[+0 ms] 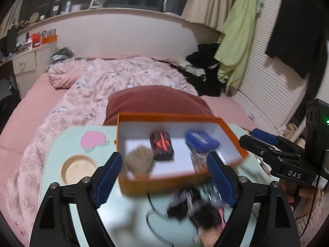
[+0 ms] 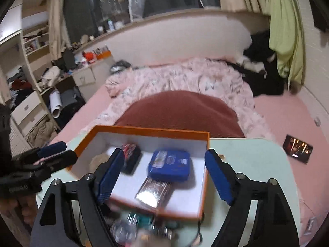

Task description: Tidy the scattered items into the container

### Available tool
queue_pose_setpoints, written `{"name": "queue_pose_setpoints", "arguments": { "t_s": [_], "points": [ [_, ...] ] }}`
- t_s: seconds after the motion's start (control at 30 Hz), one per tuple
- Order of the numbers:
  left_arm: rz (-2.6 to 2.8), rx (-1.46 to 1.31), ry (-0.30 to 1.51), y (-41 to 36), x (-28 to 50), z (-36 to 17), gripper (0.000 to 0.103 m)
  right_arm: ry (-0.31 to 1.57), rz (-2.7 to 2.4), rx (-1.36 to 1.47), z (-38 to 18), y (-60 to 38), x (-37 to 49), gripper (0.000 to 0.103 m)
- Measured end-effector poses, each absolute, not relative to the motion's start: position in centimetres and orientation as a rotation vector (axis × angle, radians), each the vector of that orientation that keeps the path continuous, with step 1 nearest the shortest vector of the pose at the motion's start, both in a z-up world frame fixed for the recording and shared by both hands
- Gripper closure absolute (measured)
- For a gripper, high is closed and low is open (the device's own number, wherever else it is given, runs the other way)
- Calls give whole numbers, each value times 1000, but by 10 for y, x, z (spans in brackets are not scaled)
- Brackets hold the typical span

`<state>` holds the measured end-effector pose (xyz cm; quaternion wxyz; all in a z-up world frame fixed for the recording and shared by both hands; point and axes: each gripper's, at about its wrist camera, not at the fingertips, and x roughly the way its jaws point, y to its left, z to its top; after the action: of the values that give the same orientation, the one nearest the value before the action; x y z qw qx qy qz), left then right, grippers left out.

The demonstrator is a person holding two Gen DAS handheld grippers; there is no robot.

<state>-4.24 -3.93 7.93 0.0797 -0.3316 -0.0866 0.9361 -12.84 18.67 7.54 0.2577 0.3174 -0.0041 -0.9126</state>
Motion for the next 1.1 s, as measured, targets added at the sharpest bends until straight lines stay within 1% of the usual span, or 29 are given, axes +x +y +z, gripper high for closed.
{"name": "queue_pose_setpoints", "arguments": {
  "t_s": [0.07,0.3,0.47,0.53,0.57,0.6,0.63,0.67,0.7,0.77,1.1],
  "points": [
    [2789,-996,-235,-39,-16,73,10,10,-2450,846,72,195,-104,22],
    [2837,-1123,-142,-41,60,21,10,163,-2383,900,30,217,-33,22],
    [2880,-1180,-106,-37,78,-5,10,282,-2361,938,8,222,4,22],
    [2922,-1177,-19,-29,78,-10,6,328,-2362,942,0,220,11,22],
    [2943,-1173,30,-25,78,-12,0,346,-2365,946,-5,220,12,22],
    [2958,-1149,53,-22,79,-13,0,353,-2364,958,-11,219,11,22],
    [2951,-1137,49,-22,79,-13,0,323,-2365,954,-15,222,9,20],
    [2940,-1134,34,-23,79,-13,0,284,-2370,951,-17,225,7,15],
    [2933,-1130,18,-26,80,-14,0,266,-2389,938,-19,227,7,12],
    [2935,-1114,23,-27,81,-15,0,251,-2418,893,-23,230,7,1],
    [2937,-1100,25,-26,78,-14,0,221,-2433,789,-25,233,7,0]
  ]
}}
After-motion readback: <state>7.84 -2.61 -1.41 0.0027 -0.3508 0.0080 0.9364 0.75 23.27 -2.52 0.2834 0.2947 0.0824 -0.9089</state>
